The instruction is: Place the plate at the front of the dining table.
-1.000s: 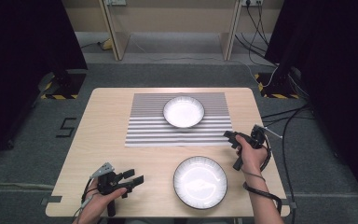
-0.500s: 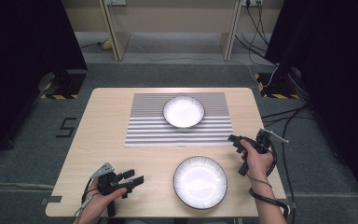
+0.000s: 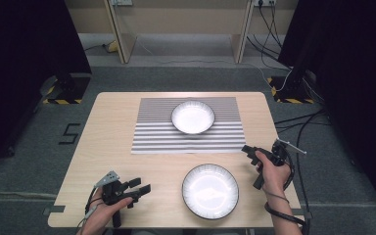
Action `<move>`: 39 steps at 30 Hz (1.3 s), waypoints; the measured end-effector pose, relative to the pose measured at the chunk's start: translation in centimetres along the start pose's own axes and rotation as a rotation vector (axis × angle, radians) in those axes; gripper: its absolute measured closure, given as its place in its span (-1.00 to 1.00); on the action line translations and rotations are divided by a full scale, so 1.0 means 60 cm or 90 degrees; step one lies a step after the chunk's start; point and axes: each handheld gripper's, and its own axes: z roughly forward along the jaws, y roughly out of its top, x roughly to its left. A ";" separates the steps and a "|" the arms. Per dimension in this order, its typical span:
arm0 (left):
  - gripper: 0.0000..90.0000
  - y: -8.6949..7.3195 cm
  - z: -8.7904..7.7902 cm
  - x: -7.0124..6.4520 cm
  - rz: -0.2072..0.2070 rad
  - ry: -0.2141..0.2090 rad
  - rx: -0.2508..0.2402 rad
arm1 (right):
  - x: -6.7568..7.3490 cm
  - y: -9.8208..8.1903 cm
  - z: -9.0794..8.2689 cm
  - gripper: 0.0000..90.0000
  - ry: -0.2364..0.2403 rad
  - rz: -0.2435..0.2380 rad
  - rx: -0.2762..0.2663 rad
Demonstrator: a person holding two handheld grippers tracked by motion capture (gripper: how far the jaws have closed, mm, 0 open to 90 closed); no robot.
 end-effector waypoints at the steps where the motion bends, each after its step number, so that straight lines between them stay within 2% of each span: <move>1: -0.24 0.000 0.000 0.000 0.000 0.000 0.000 | 0.000 -0.001 -0.001 0.16 -0.001 -0.003 0.000; 8: -0.25 0.000 0.000 -0.001 -0.003 -0.002 -0.002 | -0.003 -0.008 -0.011 0.16 -0.003 -0.010 0.001; 10: -0.25 0.001 0.000 -0.001 -0.001 -0.001 -0.003 | -0.005 -0.009 -0.013 0.16 0.003 -0.003 0.003; 11: -0.25 0.001 0.000 -0.001 -0.001 0.000 -0.003 | -0.006 -0.010 -0.015 0.16 -0.004 -0.011 -0.001; 13: -0.25 0.000 0.000 -0.001 -0.001 0.000 -0.002 | -0.009 -0.011 -0.017 0.15 0.005 -0.002 0.000; 15: -0.25 0.000 0.000 -0.001 0.000 0.000 -0.002 | -0.009 -0.013 -0.020 0.15 -0.005 -0.012 -0.002; 23: -0.25 0.000 -0.001 -0.001 0.001 0.000 -0.002 | -0.015 -0.020 -0.033 0.15 0.001 -0.011 -0.004; 27: -0.25 0.000 -0.001 -0.001 -0.001 0.000 -0.004 | -0.019 -0.026 -0.038 0.14 -0.007 -0.018 -0.002; 29: -0.25 0.000 -0.001 -0.001 -0.001 0.000 -0.004 | -0.021 -0.029 -0.041 0.14 -0.001 -0.010 -0.003; 31: -0.25 0.000 -0.001 -0.001 0.000 0.001 -0.003 | -0.023 -0.032 -0.042 0.14 -0.007 -0.019 -0.005; 39: -0.25 0.000 -0.002 -0.001 -0.001 0.001 -0.003 | -0.033 -0.044 -0.049 0.13 -0.005 -0.011 -0.002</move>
